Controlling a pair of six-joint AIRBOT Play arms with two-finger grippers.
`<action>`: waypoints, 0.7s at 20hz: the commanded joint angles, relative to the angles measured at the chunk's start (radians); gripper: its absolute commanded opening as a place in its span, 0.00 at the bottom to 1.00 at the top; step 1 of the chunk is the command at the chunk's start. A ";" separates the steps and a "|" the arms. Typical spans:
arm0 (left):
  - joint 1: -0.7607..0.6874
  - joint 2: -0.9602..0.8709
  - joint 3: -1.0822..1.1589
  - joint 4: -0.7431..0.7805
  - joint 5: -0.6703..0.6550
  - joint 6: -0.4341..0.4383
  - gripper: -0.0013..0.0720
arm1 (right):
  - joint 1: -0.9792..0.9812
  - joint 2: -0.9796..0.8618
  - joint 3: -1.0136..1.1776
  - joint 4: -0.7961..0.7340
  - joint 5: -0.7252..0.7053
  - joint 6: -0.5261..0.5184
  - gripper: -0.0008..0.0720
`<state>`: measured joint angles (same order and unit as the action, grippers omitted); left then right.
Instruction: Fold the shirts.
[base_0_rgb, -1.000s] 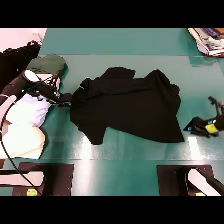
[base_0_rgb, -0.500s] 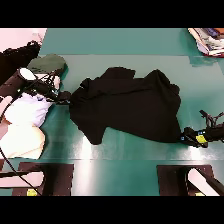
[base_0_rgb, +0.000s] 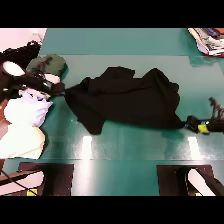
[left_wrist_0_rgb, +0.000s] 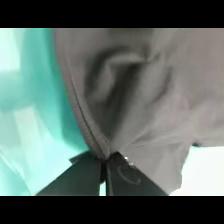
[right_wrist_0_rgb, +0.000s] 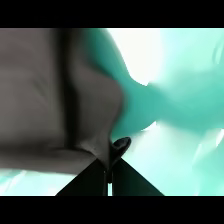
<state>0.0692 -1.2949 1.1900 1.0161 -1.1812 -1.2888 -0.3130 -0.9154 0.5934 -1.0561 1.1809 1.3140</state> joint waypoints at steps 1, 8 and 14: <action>0.038 0.142 0.130 0.000 -0.035 -0.039 0.05 | 0.064 0.101 0.198 0.016 -0.008 -0.006 0.03; 0.048 0.342 0.740 -0.004 -0.039 -0.122 0.05 | 0.153 0.128 0.964 0.007 -0.043 -0.006 0.03; 0.048 0.443 0.991 -0.007 0.101 -0.222 0.04 | 0.153 0.033 1.500 -0.124 0.110 0.021 0.03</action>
<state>0.1162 -0.9073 2.0918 1.0092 -1.1706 -1.4597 -0.1635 -0.8429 1.8576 -1.0882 1.2121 1.3117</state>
